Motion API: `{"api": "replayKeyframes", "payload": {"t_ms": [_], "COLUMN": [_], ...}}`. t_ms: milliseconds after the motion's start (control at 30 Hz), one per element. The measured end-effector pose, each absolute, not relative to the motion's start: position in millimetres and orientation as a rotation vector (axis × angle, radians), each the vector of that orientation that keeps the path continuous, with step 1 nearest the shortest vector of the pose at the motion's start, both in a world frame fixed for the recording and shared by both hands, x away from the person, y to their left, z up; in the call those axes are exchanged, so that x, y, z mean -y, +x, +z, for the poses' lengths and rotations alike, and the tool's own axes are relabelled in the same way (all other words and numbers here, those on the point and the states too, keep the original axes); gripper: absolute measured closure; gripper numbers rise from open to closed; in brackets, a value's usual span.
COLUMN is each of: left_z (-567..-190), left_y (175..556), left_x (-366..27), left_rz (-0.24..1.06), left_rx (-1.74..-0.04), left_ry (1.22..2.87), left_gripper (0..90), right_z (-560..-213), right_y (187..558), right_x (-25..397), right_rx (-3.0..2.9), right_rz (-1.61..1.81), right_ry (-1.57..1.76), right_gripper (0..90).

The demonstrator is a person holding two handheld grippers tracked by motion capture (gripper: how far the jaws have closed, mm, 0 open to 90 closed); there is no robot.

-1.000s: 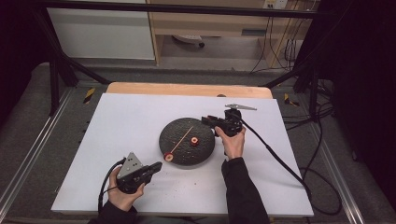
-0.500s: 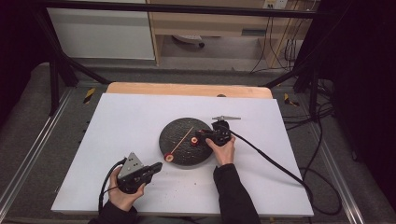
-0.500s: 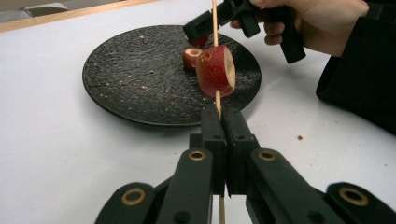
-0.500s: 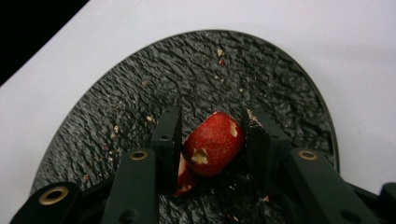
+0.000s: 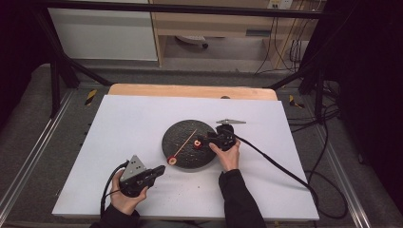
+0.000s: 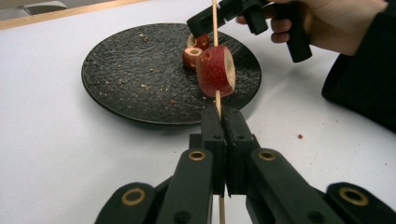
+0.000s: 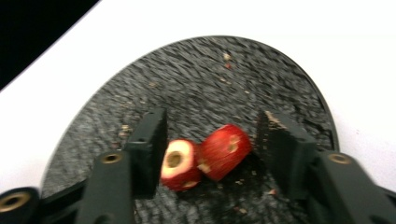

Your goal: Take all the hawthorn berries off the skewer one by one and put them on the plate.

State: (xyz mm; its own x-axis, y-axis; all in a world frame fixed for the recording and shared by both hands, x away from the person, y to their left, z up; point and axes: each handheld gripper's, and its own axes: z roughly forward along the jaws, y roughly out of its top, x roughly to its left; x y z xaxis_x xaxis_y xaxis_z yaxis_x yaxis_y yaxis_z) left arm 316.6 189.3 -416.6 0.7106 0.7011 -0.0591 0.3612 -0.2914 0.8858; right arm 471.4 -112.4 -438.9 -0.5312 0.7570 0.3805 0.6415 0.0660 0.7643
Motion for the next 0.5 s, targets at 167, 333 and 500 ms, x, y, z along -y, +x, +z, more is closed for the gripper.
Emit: {"api": "replayKeyframes", "payload": {"t_ms": [167, 333, 500], "left_z": [-416.8, -417.6, -418.1], "left_y": [317.2, 317.7, 317.7], "left_x": [-189.5, -188.9, -187.9], "left_rz": [0.424, 0.423, 0.422], "left_rx": [-0.826, -0.829, -0.828], "left_ry": [1.904, 1.906, 1.909], "left_gripper": [88.5, 88.6, 88.6], "right_z": [-427.5, -419.3, -418.6], "right_y": [455.9, 437.4, 417.2], "right_x": [113.9, 112.4, 105.3], "right_rx": [-2.206, -2.224, -2.228], "right_rz": [1.527, 1.577, 1.675], "right_ry": [1.388, 1.355, 1.345], "right_gripper": [23.0, 10.0, 6.1]}}
